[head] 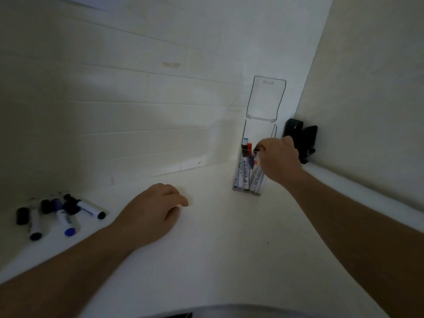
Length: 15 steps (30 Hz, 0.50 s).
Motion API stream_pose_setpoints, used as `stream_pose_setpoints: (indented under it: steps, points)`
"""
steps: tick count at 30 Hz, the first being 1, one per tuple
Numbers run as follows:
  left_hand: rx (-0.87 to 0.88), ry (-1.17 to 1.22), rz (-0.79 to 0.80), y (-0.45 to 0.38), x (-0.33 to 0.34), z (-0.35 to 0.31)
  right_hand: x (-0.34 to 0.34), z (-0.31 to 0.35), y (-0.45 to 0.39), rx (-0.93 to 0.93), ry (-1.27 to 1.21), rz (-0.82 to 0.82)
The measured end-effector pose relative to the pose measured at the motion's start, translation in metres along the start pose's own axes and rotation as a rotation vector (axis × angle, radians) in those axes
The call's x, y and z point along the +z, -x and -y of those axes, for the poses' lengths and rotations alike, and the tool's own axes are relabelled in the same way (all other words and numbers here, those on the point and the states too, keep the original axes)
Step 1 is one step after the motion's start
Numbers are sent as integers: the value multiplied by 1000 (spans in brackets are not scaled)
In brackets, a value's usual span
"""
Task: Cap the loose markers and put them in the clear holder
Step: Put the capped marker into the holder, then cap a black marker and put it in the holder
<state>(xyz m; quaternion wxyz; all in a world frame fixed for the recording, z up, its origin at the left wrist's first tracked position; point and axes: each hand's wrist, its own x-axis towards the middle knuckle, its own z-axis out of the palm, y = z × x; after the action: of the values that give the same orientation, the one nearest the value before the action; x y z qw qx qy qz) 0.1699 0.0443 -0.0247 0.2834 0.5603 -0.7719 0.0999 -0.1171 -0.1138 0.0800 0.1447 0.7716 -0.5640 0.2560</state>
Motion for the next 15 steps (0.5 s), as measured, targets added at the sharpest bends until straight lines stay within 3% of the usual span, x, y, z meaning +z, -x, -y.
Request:
stream_pose_setpoints:
  steps: [4, 6, 10, 15]
  points:
    - [10, 14, -63, -1, -1, -1, 2, 25, 14, -110, -64, -229]
    - [15, 14, -94, -3, -8, 1, 8, 55, 27, -226, -132, -253]
    - [-93, -36, -274, -10, -51, 26, 31, 134, 56, -393, -423, -16]
    - [-573, 161, -628, 0, -101, 64, 47, 219, 82, -545, -628, 325]
